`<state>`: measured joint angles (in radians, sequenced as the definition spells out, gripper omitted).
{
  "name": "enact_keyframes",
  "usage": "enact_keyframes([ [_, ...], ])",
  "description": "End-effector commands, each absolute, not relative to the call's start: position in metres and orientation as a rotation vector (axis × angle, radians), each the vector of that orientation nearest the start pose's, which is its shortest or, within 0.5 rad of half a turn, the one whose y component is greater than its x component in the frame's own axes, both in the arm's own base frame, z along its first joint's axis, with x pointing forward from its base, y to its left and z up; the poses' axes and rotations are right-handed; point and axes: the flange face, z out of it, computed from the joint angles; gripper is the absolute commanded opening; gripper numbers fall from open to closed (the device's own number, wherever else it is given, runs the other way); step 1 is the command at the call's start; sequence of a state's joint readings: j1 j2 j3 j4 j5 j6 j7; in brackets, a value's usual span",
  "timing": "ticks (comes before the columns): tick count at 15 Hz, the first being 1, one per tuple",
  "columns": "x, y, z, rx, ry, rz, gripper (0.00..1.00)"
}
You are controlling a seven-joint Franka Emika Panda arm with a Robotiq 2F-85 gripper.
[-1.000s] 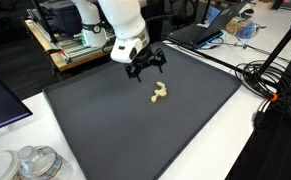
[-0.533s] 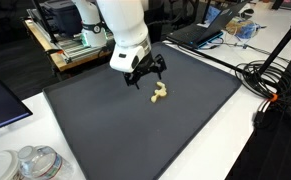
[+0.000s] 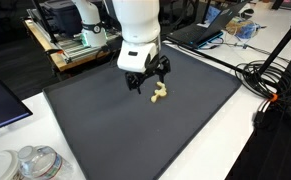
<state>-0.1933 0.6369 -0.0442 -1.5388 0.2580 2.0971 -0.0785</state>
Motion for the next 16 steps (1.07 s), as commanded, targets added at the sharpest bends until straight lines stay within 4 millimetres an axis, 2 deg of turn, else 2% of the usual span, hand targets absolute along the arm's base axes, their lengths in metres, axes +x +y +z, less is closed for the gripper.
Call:
enact_keyframes([
  [1,0.703,-0.140,0.278,-2.991,0.376,0.081,1.00],
  [9,0.727,-0.095,0.282,-3.130,0.285,0.057,1.00],
  [16,0.728,-0.037,0.284,-3.228,0.289,0.158,1.00],
])
